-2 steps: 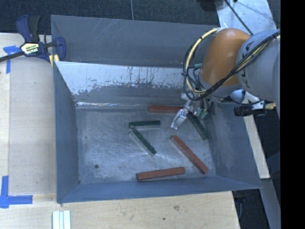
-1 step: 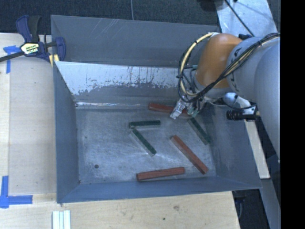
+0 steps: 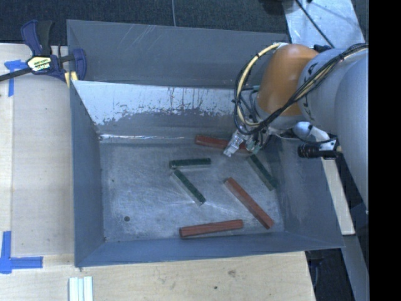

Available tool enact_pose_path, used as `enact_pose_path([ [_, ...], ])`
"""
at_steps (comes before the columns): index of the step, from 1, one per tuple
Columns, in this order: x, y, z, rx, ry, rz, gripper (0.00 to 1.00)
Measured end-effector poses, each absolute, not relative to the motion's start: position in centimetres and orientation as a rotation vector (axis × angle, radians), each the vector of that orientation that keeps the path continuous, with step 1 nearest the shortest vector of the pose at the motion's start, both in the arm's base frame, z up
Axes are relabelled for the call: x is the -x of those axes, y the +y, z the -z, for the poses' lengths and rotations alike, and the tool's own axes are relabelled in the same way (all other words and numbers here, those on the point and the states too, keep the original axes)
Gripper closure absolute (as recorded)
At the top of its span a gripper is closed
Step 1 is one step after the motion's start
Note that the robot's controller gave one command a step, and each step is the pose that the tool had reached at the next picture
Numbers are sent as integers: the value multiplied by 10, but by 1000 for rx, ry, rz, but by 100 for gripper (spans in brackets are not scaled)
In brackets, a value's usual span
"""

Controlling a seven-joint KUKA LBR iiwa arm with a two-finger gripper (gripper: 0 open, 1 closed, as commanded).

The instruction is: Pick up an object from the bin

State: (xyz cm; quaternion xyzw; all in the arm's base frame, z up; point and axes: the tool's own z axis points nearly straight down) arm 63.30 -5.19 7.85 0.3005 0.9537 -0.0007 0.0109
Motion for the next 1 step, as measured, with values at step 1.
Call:
enact_pose_path([
  [1,-621,-58,-205,-994,2978,1,100],
])
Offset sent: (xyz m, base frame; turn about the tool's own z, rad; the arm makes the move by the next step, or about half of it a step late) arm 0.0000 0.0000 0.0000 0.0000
